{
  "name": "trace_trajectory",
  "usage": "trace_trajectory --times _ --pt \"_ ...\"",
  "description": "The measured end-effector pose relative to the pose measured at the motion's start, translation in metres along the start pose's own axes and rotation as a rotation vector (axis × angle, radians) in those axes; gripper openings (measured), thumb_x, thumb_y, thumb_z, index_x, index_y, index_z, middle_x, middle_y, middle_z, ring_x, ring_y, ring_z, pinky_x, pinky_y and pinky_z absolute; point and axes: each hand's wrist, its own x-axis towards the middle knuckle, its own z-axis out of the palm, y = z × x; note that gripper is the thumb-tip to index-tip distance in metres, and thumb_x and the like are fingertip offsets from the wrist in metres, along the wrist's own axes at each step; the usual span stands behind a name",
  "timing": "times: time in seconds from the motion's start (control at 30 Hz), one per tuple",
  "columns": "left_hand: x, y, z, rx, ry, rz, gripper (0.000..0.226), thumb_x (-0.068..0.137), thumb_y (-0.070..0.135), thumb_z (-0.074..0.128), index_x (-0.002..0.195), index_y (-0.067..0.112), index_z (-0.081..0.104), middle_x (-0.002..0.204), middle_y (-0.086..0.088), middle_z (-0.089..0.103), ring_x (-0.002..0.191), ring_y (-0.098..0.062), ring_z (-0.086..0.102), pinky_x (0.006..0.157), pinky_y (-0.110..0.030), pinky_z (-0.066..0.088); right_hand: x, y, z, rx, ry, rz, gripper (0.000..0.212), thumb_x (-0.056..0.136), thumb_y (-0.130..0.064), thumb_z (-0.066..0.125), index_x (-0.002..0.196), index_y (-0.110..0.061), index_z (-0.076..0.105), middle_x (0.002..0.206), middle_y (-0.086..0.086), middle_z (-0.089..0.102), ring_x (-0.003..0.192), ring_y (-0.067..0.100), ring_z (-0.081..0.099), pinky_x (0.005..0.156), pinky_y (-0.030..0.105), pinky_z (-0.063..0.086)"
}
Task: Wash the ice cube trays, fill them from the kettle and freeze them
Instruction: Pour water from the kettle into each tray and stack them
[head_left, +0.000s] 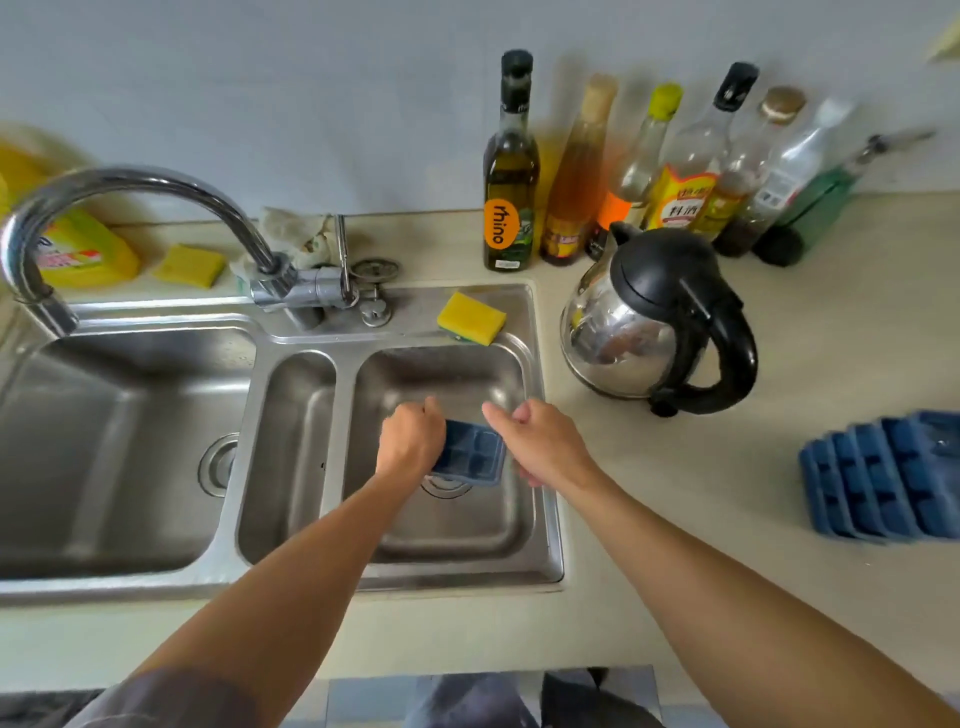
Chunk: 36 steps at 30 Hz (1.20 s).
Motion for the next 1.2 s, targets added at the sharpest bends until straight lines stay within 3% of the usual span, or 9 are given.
trace_trajectory --times 0.1,0.23,0.4,0.53,0.63,0.8,0.97,1.07,1.2 --pt "-0.020 0.033 -0.009 0.011 0.004 0.089 0.043 0.100 0.033 0.035 0.092 0.006 0.067 0.099 -0.017 0.068 0.081 -0.030 0.059 0.074 -0.036 0.044 -0.007 -0.022 -0.021 -0.091 -0.025 -0.036 0.062 0.091 -0.076 0.034 0.068 -0.021 0.049 0.081 0.012 0.065 0.078 0.032 0.066 0.086 0.048 0.059" --pt "-0.037 0.063 -0.022 0.107 0.021 0.230 0.039 0.103 0.023 0.036 0.094 0.003 0.069 0.106 -0.021 0.070 0.099 -0.041 0.063 0.083 -0.041 0.049 -0.012 -0.037 -0.033 -0.232 0.004 -0.052 0.079 0.095 -0.078 0.029 0.096 -0.010 0.069 0.095 0.014 0.072 0.084 0.029 0.070 0.078 0.041 0.060" --pt "-0.042 0.071 -0.036 0.170 0.046 0.278 0.043 0.107 0.030 0.037 0.113 -0.001 0.065 0.112 -0.022 0.069 0.106 -0.039 0.064 0.077 -0.036 0.043 -0.015 -0.043 -0.036 -0.439 0.105 -0.197 0.075 0.101 -0.070 0.026 0.113 -0.009 0.067 0.096 0.015 0.068 0.090 0.033 0.065 0.070 0.037 0.042" --pt "-0.043 0.078 -0.052 0.236 0.012 0.345 0.042 0.106 0.033 0.038 0.100 0.007 0.070 0.106 -0.018 0.070 0.103 -0.036 0.065 0.082 -0.038 0.049 -0.020 -0.048 -0.036 -0.315 0.140 -0.225 0.069 0.097 -0.072 0.029 0.082 -0.010 0.056 0.066 0.000 0.048 0.072 0.027 0.053 0.069 0.037 0.043" --pt "-0.046 0.083 -0.063 0.092 0.021 0.297 0.059 0.100 0.063 0.038 0.072 0.017 0.062 0.079 -0.006 0.068 0.079 -0.025 0.066 0.072 -0.037 0.051 -0.017 -0.055 -0.036 -0.258 0.178 -0.224 0.071 0.094 -0.075 0.028 0.079 -0.011 0.056 0.065 0.000 0.048 0.072 0.028 0.054 0.070 0.036 0.044" --pt "-0.055 0.077 -0.073 -0.150 0.092 0.249 0.076 0.087 0.085 0.029 0.114 0.018 0.055 0.101 -0.006 0.068 0.085 -0.024 0.072 0.074 -0.047 0.063 -0.006 -0.070 -0.035 -0.002 0.210 -0.090 0.078 0.098 -0.072 0.030 0.101 -0.005 0.069 0.096 0.019 0.071 0.095 0.036 0.067 0.080 0.040 0.051" --pt "-0.056 0.074 -0.062 -0.660 -0.002 0.019 0.062 0.097 0.069 0.039 0.121 0.014 0.057 0.110 -0.011 0.070 0.096 -0.029 0.071 0.086 -0.049 0.061 -0.014 -0.087 -0.014 0.090 0.202 -0.168 0.063 0.101 -0.067 0.037 0.074 -0.018 0.067 0.071 0.001 0.065 0.063 0.015 0.061 0.059 0.031 0.046" --pt "-0.046 0.069 -0.071 -0.587 0.059 0.001 0.059 0.101 0.060 0.038 0.124 0.009 0.058 0.111 -0.014 0.069 0.095 -0.030 0.070 0.077 -0.046 0.062 -0.017 -0.094 -0.008 0.082 0.177 -0.177 0.062 0.100 -0.067 0.037 0.068 -0.021 0.063 0.063 -0.002 0.062 0.056 0.015 0.061 0.058 0.032 0.049" --pt "-0.040 0.057 -0.072 -0.443 0.031 0.109 0.050 0.102 0.055 0.042 0.116 0.011 0.062 0.104 -0.008 0.071 0.084 -0.018 0.068 0.056 -0.029 0.050 -0.015 -0.099 -0.010 0.103 0.179 -0.040 0.064 0.099 -0.069 0.033 0.096 -0.016 0.068 0.087 0.003 0.067 0.070 0.015 0.062 0.047 0.022 0.044"
